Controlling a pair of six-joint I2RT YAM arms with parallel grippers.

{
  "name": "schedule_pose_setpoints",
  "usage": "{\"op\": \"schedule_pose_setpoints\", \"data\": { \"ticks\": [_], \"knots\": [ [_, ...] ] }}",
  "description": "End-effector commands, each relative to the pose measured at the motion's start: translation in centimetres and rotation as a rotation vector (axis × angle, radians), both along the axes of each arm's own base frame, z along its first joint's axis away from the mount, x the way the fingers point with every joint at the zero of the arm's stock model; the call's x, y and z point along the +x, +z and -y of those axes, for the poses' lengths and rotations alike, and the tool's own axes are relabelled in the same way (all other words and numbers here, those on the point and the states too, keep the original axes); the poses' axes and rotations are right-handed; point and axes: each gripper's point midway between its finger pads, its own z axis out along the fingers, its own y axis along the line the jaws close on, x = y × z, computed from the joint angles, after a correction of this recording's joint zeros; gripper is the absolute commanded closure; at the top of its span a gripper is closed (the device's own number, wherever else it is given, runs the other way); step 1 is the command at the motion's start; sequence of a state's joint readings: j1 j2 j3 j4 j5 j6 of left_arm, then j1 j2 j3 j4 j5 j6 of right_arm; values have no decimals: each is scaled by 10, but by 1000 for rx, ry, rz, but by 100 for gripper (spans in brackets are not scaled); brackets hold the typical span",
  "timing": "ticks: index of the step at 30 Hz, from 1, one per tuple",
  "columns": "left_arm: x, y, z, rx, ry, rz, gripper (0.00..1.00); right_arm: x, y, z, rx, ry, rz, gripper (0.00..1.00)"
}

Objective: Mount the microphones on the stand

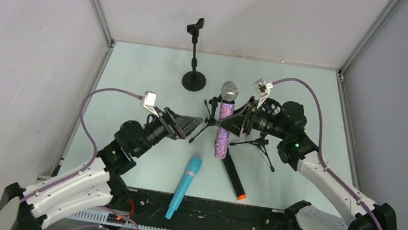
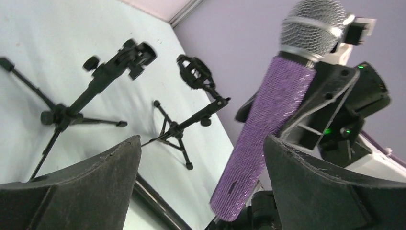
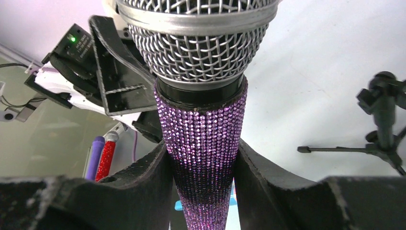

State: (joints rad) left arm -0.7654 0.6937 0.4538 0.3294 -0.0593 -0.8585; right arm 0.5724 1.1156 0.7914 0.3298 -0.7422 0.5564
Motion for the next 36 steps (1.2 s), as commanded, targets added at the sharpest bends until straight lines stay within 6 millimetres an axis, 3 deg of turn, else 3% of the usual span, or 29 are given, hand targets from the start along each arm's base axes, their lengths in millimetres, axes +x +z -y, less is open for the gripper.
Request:
{"op": "schedule_pose_setpoints", "data": {
  "ticks": [1, 9, 15, 19, 23, 26, 36],
  "knots": [
    [5, -18, -5, -36, 47, -70, 0, 7, 32, 16, 27, -60, 108, 100],
    [6, -84, -6, 104, 66, -254, 0, 10, 44, 37, 24, -145, 153, 100],
    [8, -133, -23, 407, 119, -376, 0, 16, 50, 48, 27, -209, 165, 100],
    [8, -151, -27, 628, 69, -382, 0, 21, 52, 53, 27, -246, 172, 100],
    [11, -155, -23, 746, 12, -388, 0, 28, 55, 61, 26, -283, 192, 100],
    [14, -147, -18, 796, -28, -375, 0, 38, 57, 72, 15, -345, 218, 100],
    [28, -135, -23, 943, -27, -334, 0, 75, 66, 109, -22, -610, 304, 100]
  ]
}}
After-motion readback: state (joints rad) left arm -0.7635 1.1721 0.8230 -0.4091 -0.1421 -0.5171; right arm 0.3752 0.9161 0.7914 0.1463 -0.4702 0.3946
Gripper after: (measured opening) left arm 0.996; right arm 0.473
